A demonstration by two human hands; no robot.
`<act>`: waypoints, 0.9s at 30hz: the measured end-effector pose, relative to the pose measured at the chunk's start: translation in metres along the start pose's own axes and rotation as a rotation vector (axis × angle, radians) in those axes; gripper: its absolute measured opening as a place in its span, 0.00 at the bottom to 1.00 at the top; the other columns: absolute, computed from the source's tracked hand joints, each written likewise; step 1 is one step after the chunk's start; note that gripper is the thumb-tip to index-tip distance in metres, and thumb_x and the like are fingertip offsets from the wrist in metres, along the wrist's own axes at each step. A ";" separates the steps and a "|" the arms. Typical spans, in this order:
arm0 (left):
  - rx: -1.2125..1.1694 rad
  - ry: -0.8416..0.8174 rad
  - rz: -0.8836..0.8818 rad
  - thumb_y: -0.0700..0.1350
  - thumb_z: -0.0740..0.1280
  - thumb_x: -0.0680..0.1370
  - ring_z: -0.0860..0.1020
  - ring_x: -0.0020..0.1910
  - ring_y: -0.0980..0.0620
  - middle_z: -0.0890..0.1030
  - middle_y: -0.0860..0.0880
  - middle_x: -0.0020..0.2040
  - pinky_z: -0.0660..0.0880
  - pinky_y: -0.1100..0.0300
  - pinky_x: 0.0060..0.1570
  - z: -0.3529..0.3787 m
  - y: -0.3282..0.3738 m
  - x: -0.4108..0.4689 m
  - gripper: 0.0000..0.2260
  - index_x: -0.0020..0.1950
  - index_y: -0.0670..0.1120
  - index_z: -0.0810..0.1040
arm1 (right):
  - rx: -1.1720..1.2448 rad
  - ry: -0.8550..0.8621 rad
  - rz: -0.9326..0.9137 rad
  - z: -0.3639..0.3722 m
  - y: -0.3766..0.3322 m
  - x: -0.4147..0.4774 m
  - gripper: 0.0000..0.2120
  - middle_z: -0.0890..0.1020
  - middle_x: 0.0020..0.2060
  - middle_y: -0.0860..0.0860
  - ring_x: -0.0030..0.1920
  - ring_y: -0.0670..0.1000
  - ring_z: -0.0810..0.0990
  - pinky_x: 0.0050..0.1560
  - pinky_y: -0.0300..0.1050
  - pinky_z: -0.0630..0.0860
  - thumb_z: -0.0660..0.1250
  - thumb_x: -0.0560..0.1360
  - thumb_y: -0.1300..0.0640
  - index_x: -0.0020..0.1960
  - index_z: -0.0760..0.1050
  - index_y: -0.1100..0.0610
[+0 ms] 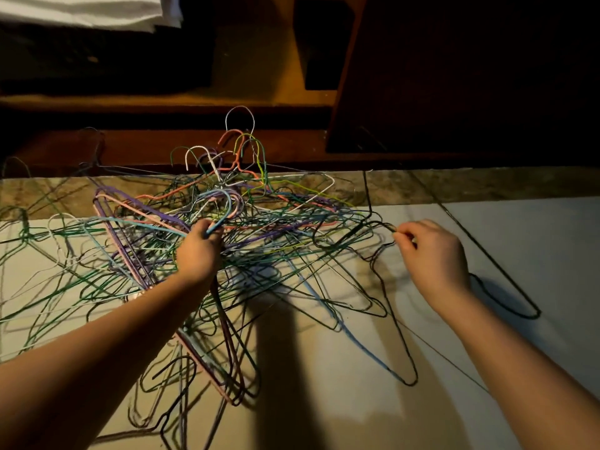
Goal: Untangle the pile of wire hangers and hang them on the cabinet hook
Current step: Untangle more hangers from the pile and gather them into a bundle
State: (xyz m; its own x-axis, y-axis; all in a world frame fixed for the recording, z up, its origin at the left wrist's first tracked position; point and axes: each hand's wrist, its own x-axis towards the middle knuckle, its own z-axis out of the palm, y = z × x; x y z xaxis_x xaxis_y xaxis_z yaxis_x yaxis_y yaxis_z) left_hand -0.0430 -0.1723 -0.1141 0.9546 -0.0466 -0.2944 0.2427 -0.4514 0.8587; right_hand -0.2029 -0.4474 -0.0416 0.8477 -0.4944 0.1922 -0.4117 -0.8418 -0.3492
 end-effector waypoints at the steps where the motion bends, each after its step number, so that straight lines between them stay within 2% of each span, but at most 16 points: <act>1: 0.012 -0.003 0.005 0.43 0.59 0.80 0.76 0.40 0.46 0.77 0.44 0.42 0.69 0.56 0.37 0.001 0.000 -0.002 0.04 0.49 0.48 0.73 | -0.007 -0.007 0.028 -0.002 0.000 -0.002 0.08 0.82 0.46 0.56 0.43 0.57 0.78 0.42 0.45 0.70 0.65 0.76 0.58 0.49 0.80 0.60; 4: 0.055 0.004 0.042 0.43 0.59 0.80 0.73 0.37 0.46 0.75 0.46 0.38 0.67 0.55 0.36 0.002 0.000 -0.004 0.05 0.46 0.47 0.72 | 0.043 0.004 0.175 -0.002 0.002 0.002 0.07 0.81 0.45 0.55 0.43 0.56 0.76 0.40 0.42 0.66 0.64 0.76 0.59 0.47 0.80 0.60; 7: 0.050 0.008 0.044 0.42 0.59 0.80 0.70 0.33 0.49 0.72 0.48 0.34 0.65 0.58 0.33 0.001 0.001 -0.004 0.05 0.45 0.46 0.71 | 0.149 0.008 0.341 0.003 0.003 0.012 0.07 0.79 0.41 0.53 0.42 0.53 0.74 0.41 0.41 0.65 0.64 0.76 0.59 0.45 0.79 0.60; 10: 0.004 -0.001 0.016 0.42 0.59 0.80 0.71 0.34 0.49 0.74 0.47 0.36 0.65 0.58 0.32 0.000 0.001 -0.004 0.04 0.46 0.46 0.71 | 0.340 -0.001 0.549 0.024 0.001 0.022 0.06 0.78 0.37 0.51 0.41 0.52 0.74 0.42 0.41 0.67 0.65 0.75 0.58 0.44 0.79 0.60; 13: -0.003 -0.017 0.010 0.42 0.59 0.80 0.73 0.38 0.47 0.76 0.45 0.40 0.66 0.57 0.35 -0.001 0.000 -0.004 0.04 0.47 0.46 0.72 | 0.650 0.042 0.815 0.047 -0.002 0.030 0.05 0.76 0.31 0.49 0.37 0.52 0.74 0.39 0.46 0.71 0.67 0.74 0.59 0.43 0.79 0.60; 15: -0.002 -0.021 0.013 0.41 0.59 0.80 0.73 0.39 0.47 0.76 0.45 0.42 0.67 0.58 0.34 0.000 0.000 -0.004 0.04 0.48 0.46 0.72 | 0.753 0.103 0.905 0.056 -0.004 0.032 0.05 0.76 0.32 0.49 0.36 0.51 0.74 0.37 0.45 0.71 0.67 0.74 0.59 0.46 0.80 0.59; 17: -0.009 -0.020 0.008 0.41 0.59 0.80 0.73 0.38 0.48 0.76 0.45 0.43 0.66 0.59 0.32 -0.001 0.002 -0.005 0.04 0.50 0.45 0.73 | 0.762 0.161 0.877 0.058 -0.009 0.031 0.03 0.78 0.35 0.51 0.39 0.52 0.75 0.39 0.46 0.72 0.67 0.74 0.59 0.44 0.78 0.58; 19: -0.003 -0.025 0.005 0.41 0.59 0.80 0.72 0.36 0.49 0.75 0.45 0.43 0.66 0.60 0.31 -0.002 0.001 -0.006 0.04 0.51 0.45 0.72 | 0.694 0.191 0.766 0.049 -0.016 0.024 0.05 0.78 0.38 0.53 0.40 0.51 0.75 0.41 0.44 0.70 0.65 0.75 0.59 0.44 0.77 0.59; 22: -0.025 -0.032 0.016 0.40 0.58 0.80 0.71 0.36 0.48 0.75 0.44 0.43 0.67 0.56 0.35 -0.009 0.002 -0.010 0.05 0.50 0.46 0.73 | 0.599 0.231 0.572 0.027 -0.028 0.003 0.05 0.78 0.39 0.52 0.41 0.49 0.75 0.43 0.40 0.68 0.65 0.76 0.60 0.47 0.78 0.61; 25: -0.094 -0.008 0.041 0.38 0.56 0.80 0.68 0.32 0.49 0.72 0.46 0.36 0.63 0.57 0.32 -0.026 0.009 -0.018 0.09 0.44 0.49 0.71 | 0.597 0.234 0.467 0.014 -0.045 -0.020 0.03 0.78 0.39 0.50 0.42 0.50 0.75 0.44 0.40 0.69 0.65 0.75 0.61 0.47 0.77 0.59; 27: -0.172 0.023 0.046 0.39 0.56 0.80 0.65 0.28 0.52 0.67 0.48 0.33 0.61 0.59 0.30 -0.042 0.014 -0.026 0.07 0.46 0.48 0.70 | 0.648 0.178 0.413 0.015 -0.064 -0.034 0.02 0.78 0.36 0.48 0.39 0.48 0.75 0.42 0.40 0.69 0.65 0.75 0.61 0.45 0.75 0.55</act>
State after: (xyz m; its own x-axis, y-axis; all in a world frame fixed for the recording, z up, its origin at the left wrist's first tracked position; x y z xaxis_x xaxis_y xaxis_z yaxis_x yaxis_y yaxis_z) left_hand -0.0569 -0.1403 -0.0768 0.9686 -0.0423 -0.2451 0.2228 -0.2902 0.9307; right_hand -0.2008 -0.3736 -0.0394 0.5797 -0.8130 0.0549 -0.3587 -0.3152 -0.8786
